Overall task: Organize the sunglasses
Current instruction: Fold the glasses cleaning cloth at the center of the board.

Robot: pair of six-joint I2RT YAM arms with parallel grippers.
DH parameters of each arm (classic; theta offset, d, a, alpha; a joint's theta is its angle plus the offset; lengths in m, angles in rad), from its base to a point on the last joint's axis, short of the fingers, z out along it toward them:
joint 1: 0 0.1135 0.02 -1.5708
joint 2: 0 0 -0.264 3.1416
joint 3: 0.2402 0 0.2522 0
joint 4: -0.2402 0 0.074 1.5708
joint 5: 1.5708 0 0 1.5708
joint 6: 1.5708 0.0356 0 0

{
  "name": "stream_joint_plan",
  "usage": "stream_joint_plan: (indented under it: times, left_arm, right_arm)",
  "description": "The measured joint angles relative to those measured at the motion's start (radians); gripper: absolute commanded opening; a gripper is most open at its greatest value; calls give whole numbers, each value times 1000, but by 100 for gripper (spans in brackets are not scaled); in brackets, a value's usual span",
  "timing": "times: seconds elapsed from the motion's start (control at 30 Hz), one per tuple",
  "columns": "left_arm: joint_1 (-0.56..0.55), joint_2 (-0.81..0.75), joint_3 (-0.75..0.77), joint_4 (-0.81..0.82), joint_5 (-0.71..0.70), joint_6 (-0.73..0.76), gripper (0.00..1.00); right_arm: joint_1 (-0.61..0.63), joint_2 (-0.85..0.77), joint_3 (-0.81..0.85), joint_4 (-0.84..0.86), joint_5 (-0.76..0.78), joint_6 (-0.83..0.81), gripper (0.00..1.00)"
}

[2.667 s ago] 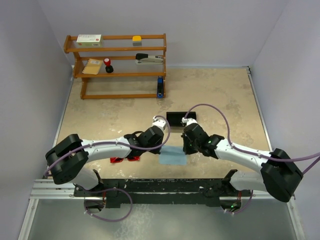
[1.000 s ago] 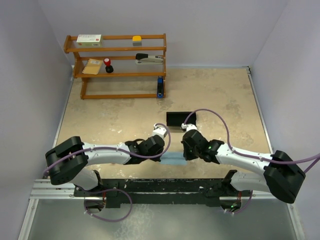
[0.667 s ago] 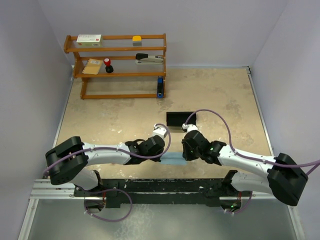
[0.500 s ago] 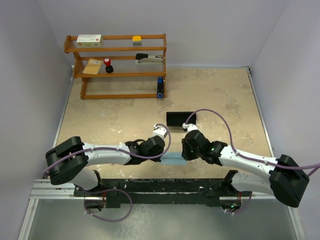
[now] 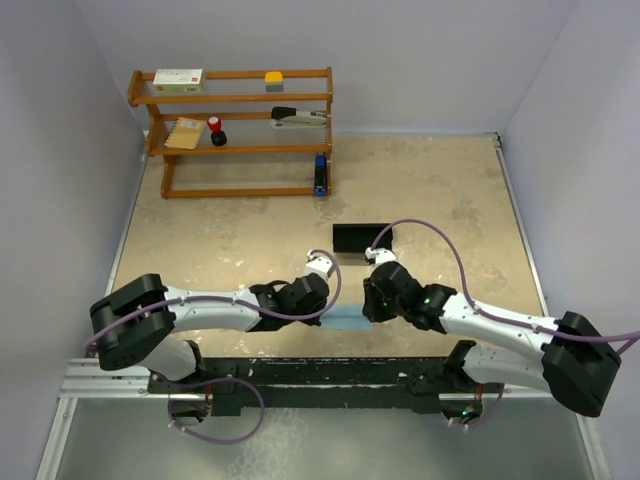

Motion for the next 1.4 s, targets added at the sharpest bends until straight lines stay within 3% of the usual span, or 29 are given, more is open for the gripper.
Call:
stream_joint_plan:
  times: [0.57, 1.4]
  left_arm:
    - [-5, -13, 0, 0, -8, 0, 0]
    - [-6, -13, 0, -1, -11, 0, 0]
  right_arm:
    - [0, 32, 3, -2, 36, 10, 31]
    - [0, 148, 42, 72, 60, -9, 31]
